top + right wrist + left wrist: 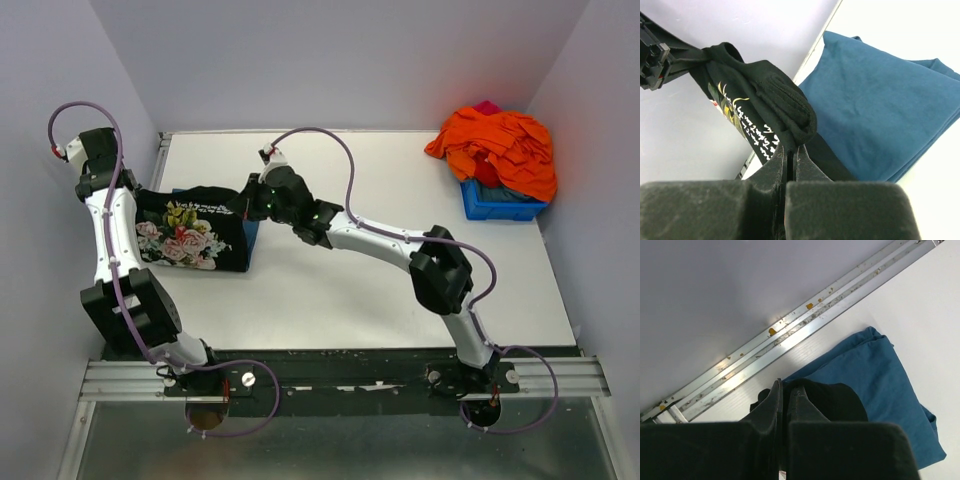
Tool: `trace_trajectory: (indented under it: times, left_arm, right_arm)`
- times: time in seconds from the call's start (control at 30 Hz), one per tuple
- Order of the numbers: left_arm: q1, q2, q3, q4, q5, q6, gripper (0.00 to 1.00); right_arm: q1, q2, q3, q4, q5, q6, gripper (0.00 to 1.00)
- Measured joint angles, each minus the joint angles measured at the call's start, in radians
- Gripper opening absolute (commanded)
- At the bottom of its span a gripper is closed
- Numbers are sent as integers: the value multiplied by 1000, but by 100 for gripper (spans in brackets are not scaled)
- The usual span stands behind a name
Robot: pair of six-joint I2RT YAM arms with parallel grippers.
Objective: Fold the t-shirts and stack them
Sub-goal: Put the neatly folded tshirt into the corner of the board with both arms
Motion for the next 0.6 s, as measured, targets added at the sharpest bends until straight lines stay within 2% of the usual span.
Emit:
trace_trajectory:
  times: [0.3,0.53,0.57,0.6]
  left_arm:
    - [-10,116,53,16,56,-11,0]
    - [-92,260,131,95,45,-7,0]
    - [-105,285,139,109,43,-7,0]
    - [-116,309,146,122,40,-7,0]
  right_arm:
    - [-29,47,26,-24,0,31,1]
    - [-65,93,41,-28,14,60,1]
    - [-72,100,41,-28,15,63,6]
    - [-79,108,41,-28,16,69,26]
